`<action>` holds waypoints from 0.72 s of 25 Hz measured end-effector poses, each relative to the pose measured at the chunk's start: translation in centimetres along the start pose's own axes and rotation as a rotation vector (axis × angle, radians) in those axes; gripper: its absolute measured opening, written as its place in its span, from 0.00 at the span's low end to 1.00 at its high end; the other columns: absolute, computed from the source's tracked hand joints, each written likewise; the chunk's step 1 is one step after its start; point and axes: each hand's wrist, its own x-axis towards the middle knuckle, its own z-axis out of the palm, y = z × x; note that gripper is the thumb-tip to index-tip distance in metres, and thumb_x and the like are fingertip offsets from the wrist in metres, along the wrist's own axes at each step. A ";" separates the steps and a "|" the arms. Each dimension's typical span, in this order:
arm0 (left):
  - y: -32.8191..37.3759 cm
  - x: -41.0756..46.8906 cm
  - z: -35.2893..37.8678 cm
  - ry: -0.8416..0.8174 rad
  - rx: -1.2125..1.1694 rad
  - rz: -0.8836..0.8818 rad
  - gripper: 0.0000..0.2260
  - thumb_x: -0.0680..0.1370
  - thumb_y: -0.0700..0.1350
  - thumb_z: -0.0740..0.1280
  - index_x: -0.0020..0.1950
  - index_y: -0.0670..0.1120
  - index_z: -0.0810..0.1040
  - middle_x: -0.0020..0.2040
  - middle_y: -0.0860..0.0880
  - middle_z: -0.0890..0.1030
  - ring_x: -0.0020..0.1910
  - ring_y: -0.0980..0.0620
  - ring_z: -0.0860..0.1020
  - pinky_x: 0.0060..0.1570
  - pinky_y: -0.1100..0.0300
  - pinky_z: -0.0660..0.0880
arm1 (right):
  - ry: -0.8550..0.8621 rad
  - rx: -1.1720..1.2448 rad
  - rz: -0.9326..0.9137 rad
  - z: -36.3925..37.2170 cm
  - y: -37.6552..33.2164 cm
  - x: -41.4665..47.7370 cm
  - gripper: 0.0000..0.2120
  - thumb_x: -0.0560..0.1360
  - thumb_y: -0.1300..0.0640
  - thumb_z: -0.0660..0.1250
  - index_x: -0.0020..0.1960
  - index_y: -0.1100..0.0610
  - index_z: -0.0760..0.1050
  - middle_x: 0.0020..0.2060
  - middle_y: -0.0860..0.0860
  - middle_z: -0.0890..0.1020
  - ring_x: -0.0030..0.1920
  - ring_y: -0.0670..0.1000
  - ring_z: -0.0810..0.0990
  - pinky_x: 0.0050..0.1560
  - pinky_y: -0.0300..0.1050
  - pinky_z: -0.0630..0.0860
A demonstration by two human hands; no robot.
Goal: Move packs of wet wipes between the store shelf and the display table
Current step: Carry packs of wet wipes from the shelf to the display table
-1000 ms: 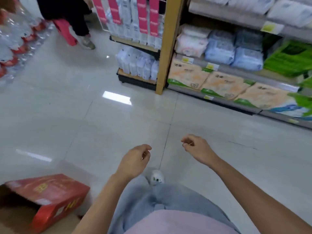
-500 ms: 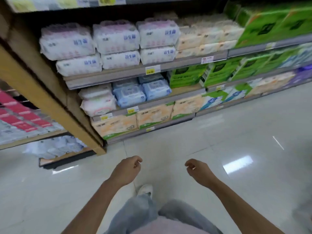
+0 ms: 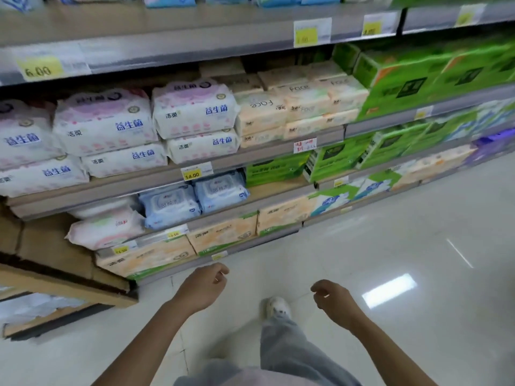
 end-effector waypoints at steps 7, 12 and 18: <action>8.9 3.1 -2.3 0.306 -0.328 0.030 0.07 0.79 0.44 0.63 0.54 0.56 0.76 0.50 0.55 0.80 0.47 0.63 0.77 0.47 0.71 0.72 | 0.080 -0.069 -0.443 -13.6 -11.6 9.7 0.09 0.77 0.63 0.62 0.56 0.59 0.77 0.49 0.54 0.81 0.46 0.50 0.78 0.41 0.31 0.69; 14.4 3.6 -13.9 0.862 -0.264 0.378 0.11 0.78 0.40 0.63 0.60 0.47 0.77 0.50 0.59 0.79 0.49 0.67 0.76 0.49 0.74 0.71 | 0.151 0.141 -0.811 -18.9 -23.8 10.5 0.08 0.77 0.65 0.64 0.52 0.54 0.78 0.41 0.50 0.81 0.44 0.52 0.80 0.46 0.36 0.76; 18.2 5.6 -31.6 1.376 -0.259 0.495 0.13 0.76 0.37 0.63 0.60 0.42 0.75 0.53 0.50 0.78 0.52 0.56 0.76 0.54 0.62 0.74 | 0.391 0.446 -1.087 -23.0 -38.6 9.6 0.10 0.76 0.68 0.63 0.51 0.56 0.76 0.40 0.46 0.79 0.39 0.44 0.77 0.45 0.34 0.75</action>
